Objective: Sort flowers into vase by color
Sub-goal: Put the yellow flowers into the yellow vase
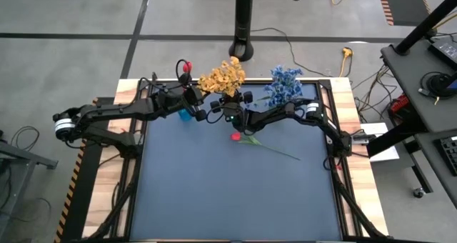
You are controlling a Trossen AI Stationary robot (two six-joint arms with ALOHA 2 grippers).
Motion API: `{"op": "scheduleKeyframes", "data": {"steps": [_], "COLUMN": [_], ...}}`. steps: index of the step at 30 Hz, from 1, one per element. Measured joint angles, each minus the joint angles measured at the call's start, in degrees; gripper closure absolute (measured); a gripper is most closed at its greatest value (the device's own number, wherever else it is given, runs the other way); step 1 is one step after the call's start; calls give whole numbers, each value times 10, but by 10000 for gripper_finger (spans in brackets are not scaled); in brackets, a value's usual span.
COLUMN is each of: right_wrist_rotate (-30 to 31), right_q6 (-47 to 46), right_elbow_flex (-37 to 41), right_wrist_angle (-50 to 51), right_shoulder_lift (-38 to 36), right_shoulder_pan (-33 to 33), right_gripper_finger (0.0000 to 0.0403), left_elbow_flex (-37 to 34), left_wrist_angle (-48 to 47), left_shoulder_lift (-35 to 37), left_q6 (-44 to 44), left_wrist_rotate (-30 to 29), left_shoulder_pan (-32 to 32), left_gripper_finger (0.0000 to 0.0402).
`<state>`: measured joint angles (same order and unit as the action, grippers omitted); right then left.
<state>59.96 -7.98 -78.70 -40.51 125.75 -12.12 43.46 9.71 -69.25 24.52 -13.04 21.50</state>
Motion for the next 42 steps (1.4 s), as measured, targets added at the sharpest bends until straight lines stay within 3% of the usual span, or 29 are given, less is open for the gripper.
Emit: {"op": "scheduleKeyframes", "data": {"steps": [9, 19, 42], "right_wrist_rotate": [-1, -34, -81], "right_q6": [-3, -90, -126], "right_elbow_flex": [0, 0, 2], "right_wrist_angle": [12, 101, 191], "right_shoulder_lift": [-15, -41, -70], "right_shoulder_pan": [0, 0, 4], "right_gripper_finger": [242, 248, 239], "left_elbow_flex": [0, 0, 0], "left_wrist_angle": [0, 0, -3], "left_shoulder_lift": [0, 0, 0], "left_q6": [0, 0, 0], "left_wrist_rotate": [0, 0, -1], "left_shoulder_pan": [0, 0, 0], "left_gripper_finger": [400, 400, 400]}}
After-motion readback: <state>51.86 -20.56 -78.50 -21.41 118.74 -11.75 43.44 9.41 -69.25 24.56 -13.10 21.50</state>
